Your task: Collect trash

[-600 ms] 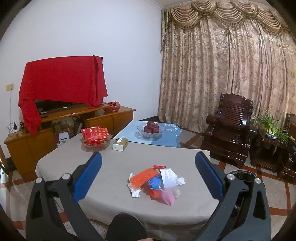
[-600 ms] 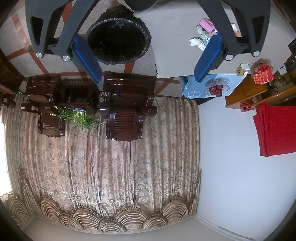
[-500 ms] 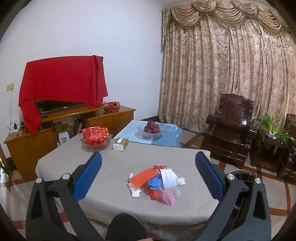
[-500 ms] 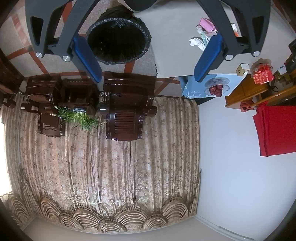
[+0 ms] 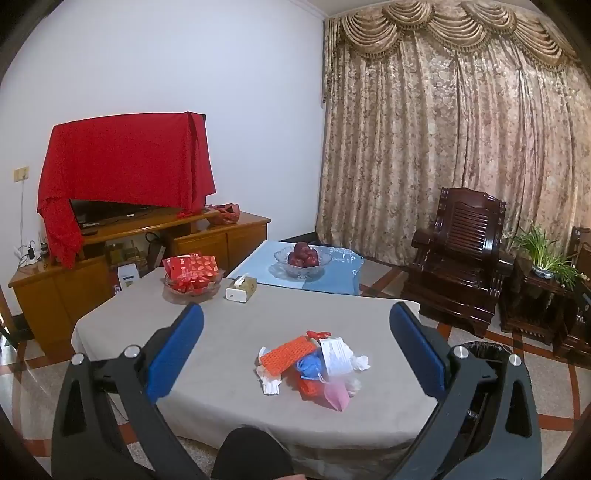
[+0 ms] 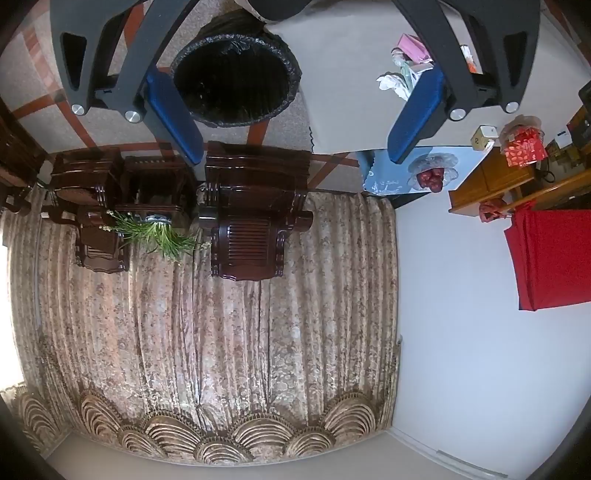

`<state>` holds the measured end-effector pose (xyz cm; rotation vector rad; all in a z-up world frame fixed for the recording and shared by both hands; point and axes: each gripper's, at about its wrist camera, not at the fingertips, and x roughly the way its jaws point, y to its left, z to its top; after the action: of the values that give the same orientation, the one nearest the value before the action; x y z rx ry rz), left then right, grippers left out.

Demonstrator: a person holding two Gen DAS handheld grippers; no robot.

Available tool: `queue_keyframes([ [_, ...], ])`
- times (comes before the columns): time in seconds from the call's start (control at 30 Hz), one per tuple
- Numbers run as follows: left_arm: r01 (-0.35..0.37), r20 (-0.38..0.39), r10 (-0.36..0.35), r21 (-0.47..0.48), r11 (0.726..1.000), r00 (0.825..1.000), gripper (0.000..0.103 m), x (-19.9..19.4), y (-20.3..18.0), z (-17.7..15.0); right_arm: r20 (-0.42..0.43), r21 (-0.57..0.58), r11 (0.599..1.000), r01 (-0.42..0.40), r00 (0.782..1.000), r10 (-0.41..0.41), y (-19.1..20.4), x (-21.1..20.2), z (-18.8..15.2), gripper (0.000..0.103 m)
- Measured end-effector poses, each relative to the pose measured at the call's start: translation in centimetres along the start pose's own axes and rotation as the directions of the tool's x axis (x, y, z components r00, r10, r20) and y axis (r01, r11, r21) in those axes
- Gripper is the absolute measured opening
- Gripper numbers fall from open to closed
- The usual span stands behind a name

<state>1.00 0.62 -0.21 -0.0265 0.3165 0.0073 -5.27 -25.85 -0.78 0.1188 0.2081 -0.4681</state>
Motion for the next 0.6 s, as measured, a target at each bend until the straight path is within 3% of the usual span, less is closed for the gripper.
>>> queue_keyframes([
  [0.6,-0.002,0.000,0.002,-0.001,1.000,1.000,0.098,-0.39,0.15,-0.13,0.003,0.003,1.000,0.001,1.000,-0.001,0.03,0.25,0.00,0.097],
])
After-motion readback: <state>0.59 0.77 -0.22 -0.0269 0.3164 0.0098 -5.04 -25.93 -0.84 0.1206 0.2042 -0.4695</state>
